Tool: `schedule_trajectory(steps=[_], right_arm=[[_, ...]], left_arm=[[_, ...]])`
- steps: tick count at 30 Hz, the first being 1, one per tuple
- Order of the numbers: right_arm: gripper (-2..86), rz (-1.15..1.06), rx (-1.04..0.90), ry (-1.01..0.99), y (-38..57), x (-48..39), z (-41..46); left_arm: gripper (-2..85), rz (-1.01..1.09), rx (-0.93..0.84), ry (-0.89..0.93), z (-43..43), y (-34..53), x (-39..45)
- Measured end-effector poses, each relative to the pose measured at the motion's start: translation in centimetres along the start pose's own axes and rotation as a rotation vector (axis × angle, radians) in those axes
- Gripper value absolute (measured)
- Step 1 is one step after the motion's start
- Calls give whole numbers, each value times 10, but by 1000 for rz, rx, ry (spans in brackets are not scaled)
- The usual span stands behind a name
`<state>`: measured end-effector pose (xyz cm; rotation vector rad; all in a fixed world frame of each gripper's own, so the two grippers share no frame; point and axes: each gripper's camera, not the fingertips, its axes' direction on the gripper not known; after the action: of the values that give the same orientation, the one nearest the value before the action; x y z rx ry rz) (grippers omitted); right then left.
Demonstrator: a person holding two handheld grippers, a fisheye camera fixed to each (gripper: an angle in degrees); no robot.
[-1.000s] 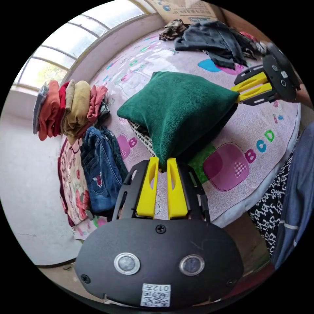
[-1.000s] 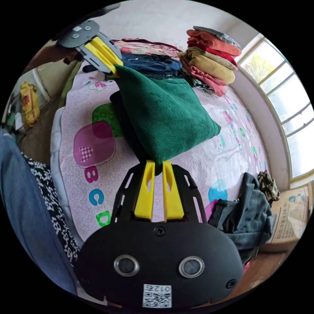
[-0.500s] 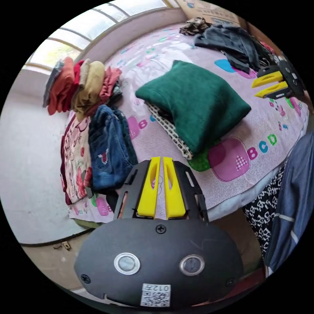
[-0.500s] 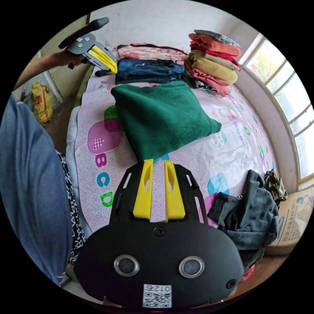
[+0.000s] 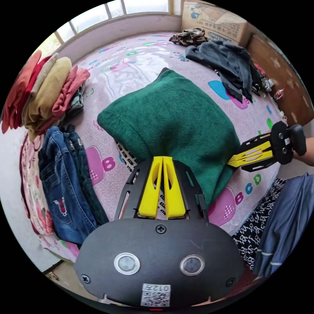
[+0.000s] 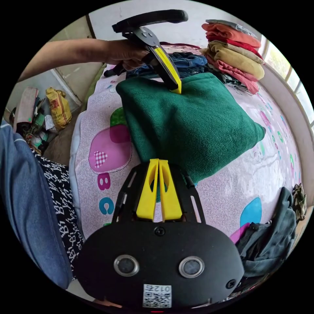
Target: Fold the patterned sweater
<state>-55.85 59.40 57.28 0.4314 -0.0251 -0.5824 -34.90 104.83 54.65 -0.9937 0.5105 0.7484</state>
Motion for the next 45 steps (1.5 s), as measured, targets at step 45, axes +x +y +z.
schedule_trajectory(steps=[45], right_arm=[[33,570,251,-75,227,277,35]], left_arm=[[-1,-204,47,-10,-146,-23,-58]])
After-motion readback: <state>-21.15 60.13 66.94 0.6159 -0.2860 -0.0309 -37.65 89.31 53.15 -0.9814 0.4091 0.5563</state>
